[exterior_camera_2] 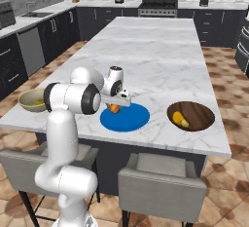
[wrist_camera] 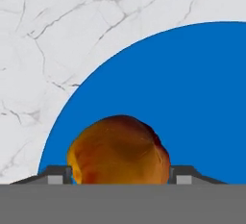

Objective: Take the fruits from the plate on the dining counter and place two fruits in each bowl.

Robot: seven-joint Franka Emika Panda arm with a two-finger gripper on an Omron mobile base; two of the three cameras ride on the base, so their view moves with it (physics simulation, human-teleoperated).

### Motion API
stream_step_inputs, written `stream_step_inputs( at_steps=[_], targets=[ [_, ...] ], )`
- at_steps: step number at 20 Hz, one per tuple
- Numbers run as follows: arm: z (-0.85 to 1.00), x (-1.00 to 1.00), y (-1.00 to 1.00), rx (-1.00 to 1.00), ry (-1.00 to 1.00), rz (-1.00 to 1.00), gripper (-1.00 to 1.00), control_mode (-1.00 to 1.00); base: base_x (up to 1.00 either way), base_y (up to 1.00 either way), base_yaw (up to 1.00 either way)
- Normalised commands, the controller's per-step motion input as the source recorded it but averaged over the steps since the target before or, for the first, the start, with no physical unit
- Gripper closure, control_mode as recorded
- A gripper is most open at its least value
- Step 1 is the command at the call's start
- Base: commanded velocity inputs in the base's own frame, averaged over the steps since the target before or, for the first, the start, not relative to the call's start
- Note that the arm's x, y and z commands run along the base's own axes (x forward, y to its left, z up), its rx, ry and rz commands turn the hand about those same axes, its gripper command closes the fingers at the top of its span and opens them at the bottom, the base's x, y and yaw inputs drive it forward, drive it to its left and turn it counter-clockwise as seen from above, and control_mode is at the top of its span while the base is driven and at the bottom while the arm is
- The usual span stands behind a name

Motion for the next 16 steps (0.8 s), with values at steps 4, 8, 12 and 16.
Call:
stream_step_inputs(
  at_steps=[4,8,12,16],
  targets=[
    [0.02,-0.09,0.01,0.0,0.0,0.0,1.0,-1.0,0.0,0.0,0.0],
    [0.59,-0.41,0.22,0.0,-0.05,0.0,1.0,-1.0,0.0,0.0,0.0],
    [0.92,-0.39,0.4,0.0,-0.01,0.0,1.0,-1.0,0.0,0.0,0.0],
    [0.6,-0.37,0.76,0.0,-0.07,0.05,1.0,-1.0,0.0,0.0,0.0]
  ],
)
